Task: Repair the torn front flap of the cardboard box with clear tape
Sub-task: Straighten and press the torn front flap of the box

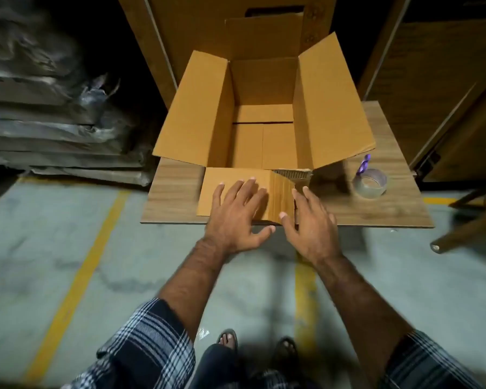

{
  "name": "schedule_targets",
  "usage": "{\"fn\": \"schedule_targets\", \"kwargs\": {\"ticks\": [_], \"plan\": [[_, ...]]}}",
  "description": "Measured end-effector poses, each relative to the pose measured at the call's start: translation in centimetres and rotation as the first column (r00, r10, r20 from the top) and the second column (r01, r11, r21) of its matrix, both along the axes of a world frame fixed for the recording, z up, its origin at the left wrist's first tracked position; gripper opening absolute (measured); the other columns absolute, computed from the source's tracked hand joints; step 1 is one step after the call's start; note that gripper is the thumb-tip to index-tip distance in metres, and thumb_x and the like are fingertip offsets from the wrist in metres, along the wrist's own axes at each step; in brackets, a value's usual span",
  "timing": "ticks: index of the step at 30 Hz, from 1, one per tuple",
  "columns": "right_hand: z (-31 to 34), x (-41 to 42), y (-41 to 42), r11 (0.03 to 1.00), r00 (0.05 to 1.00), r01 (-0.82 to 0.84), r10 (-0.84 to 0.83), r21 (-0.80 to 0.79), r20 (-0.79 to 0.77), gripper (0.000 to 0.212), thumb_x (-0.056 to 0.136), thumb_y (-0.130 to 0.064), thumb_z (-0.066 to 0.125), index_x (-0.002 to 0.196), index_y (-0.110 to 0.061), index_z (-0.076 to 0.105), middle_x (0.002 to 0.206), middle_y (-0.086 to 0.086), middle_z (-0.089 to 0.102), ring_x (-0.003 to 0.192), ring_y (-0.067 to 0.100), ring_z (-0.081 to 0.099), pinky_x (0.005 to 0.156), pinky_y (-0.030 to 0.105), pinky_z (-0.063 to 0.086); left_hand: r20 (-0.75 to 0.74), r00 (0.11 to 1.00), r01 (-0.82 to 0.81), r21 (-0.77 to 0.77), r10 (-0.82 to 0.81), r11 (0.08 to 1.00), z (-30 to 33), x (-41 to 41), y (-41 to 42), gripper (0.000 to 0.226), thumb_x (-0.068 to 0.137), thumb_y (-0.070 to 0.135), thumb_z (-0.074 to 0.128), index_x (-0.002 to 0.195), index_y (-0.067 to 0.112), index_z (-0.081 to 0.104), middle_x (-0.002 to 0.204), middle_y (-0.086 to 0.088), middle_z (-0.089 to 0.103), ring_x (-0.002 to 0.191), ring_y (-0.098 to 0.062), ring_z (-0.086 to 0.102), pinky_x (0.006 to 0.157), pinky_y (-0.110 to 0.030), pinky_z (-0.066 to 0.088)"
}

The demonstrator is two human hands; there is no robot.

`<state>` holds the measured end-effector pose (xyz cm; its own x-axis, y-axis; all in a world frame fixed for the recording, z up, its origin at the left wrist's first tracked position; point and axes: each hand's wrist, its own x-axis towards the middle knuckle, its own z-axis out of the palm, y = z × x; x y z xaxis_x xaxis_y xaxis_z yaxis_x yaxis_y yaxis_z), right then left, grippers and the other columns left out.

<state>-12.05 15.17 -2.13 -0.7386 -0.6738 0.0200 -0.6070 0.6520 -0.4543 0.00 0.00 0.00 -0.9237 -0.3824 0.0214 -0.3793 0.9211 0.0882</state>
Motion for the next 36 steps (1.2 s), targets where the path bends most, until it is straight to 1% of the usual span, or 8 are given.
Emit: {"fn": "schedule_targets", "kwargs": {"ticks": [7,12,15,19,21,25,28,36], "plan": [[-2.1,0.2,-1.2,1.000,0.995,0.002,0.000,-0.019,0.096,0.063,0.099,-0.049,0.048,0.153,-0.016,0.043,0.160,0.011,0.041,0.146,0.028,0.040,0.113,0.050,0.037,0.070,0.991,0.119,-0.046,-0.116,0.992,-1.9,-0.4,-1.8,0.100,0.076,0.073,0.057,0.159,0.027,0.026,0.170,-0.008,0.015,0.154,-0.031,0.021,0.118,-0.068,0.014],[-2.5,0.3,-2.1,0.991,0.973,0.102,-0.080,-0.092,0.215,0.062,0.097,-0.051,0.045,0.147,-0.015,0.049,0.152,0.009,0.049,0.138,0.027,0.048,0.110,0.047,0.043,0.018,0.979,0.205,-0.018,-0.204,0.979,-1.9,-1.3,-3.4,0.103,0.074,0.072,0.060,0.159,0.027,0.025,0.171,-0.008,0.014,0.154,-0.032,0.019,0.117,-0.069,0.015],[-2.6,-0.1,-2.8,0.949,0.901,0.283,-0.213,-0.139,0.379,0.049,0.101,-0.042,0.056,0.143,-0.015,0.055,0.145,0.009,0.055,0.131,0.026,0.053,0.107,0.040,0.045,-0.012,0.961,0.277,0.011,-0.277,0.961,-1.6,-2.0,-4.5,0.105,0.074,0.076,0.059,0.159,0.027,0.023,0.171,-0.008,0.011,0.154,-0.032,0.016,0.117,-0.069,0.012],[-3.0,-0.6,-3.7,0.836,0.679,0.537,-0.349,-0.113,0.645,0.045,0.098,-0.045,0.061,0.136,-0.019,0.060,0.135,0.005,0.065,0.122,0.021,0.060,0.108,0.045,0.048,-0.001,0.935,0.355,0.022,-0.355,0.934,-1.9,-3.3,-5.7,0.107,0.074,0.074,0.061,0.160,0.024,0.022,0.172,-0.008,0.009,0.157,-0.029,0.011,0.118,-0.066,0.010],[-2.9,-0.5,-4.0,0.805,0.603,0.585,-0.349,-0.100,0.717,0.045,0.096,-0.049,0.062,0.132,-0.022,0.062,0.129,0.003,0.068,0.116,0.019,0.063,0.106,0.046,0.050,0.019,0.933,0.359,0.024,-0.360,0.933,-2.2,-3.5,-5.9,0.106,0.076,0.067,0.065,0.160,0.021,0.022,0.171,-0.008,0.010,0.157,-0.027,0.011,0.121,-0.065,0.012],[-3.2,0.4,-4.4,0.810,0.568,0.580,-0.325,-0.087,0.756,0.056,0.082,-0.065,0.055,0.124,-0.030,0.067,0.119,-0.003,0.071,0.109,0.020,0.067,0.095,0.046,0.057,0.024,0.940,0.341,0.016,-0.341,0.940,-2.5,-3.1,-5.5,0.105,0.077,0.054,0.072,0.161,0.019,0.020,0.172,-0.008,0.011,0.158,-0.026,0.009,0.122,-0.063,0.013],[-2.8,1.5,-4.9,0.803,0.479,0.593,-0.288,-0.064,0.829,0.035,0.100,-0.050,0.052,0.125,-0.028,0.065,0.117,-0.002,0.069,0.098,0.014,0.067,0.076,0.034,0.054,0.021,0.944,0.328,0.036,-0.329,0.944,-2.1,-3.2,-5.5,0.102,0.080,0.053,0.069,0.161,0.019,0.017,0.172,-0.007,0.010,0.158,-0.025,0.008,0.122,-0.061,0.010],[-1.8,0.9,-3.4,0.671,0.473,0.725,-0.324,-0.153,0.819,0.014,0.101,-0.033,0.060,0.112,-0.028,0.067,0.108,-0.001,0.070,0.091,0.017,0.064,0.078,0.042,0.054,0.032,0.936,0.349,0.036,-0.350,0.936,-1.8,-3.2,-5.6,0.100,0.083,0.056,0.064,0.162,0.018,0.014,0.172,-0.008,0.004,0.159,-0.026,0.004,0.123,-0.062,0.010]]}}
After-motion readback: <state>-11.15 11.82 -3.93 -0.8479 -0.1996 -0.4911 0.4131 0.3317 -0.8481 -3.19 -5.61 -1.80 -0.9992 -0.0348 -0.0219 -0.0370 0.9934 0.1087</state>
